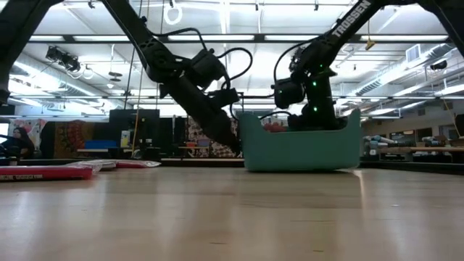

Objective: Sort popcorn bags into baskets
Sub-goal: Put the popcorn bag into the bin

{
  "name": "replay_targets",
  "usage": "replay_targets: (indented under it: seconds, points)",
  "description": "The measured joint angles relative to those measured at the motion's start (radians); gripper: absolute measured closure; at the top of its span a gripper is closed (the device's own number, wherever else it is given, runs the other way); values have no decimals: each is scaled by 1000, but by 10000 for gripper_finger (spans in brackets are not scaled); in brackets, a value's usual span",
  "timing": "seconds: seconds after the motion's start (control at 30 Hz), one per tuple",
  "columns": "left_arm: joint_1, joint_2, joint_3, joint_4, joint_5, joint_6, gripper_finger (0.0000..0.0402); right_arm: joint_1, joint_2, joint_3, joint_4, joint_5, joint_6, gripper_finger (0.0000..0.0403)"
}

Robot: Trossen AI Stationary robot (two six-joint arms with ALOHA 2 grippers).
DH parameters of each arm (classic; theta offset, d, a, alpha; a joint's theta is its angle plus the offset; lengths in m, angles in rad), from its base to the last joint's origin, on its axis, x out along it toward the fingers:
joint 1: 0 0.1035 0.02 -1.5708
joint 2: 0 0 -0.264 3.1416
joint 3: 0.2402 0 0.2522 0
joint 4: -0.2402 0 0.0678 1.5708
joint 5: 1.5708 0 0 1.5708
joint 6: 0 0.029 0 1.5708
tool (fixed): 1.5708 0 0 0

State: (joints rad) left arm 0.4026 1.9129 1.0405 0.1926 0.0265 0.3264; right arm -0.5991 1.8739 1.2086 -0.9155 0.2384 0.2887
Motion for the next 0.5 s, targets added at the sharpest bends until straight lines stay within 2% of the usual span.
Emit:
replay_targets:
  seconds: [0.17, 0.3, 0.4, 0.5]
  points:
    - [41, -8, 0, -13, -5, -5, 296, 1, -126, 73, -140, -62, 27, 251]
    - [44, -8, 0, -15, -4, -7, 296, -1, -229, 89, -111, -217, 157, 247]
    - [38, -8, 0, -9, -2, -9, 297, 13, -236, 93, -50, -250, 230, 246]
    - [36, -8, 0, 9, -4, -9, 297, 23, -168, 89, -10, -251, 260, 245]
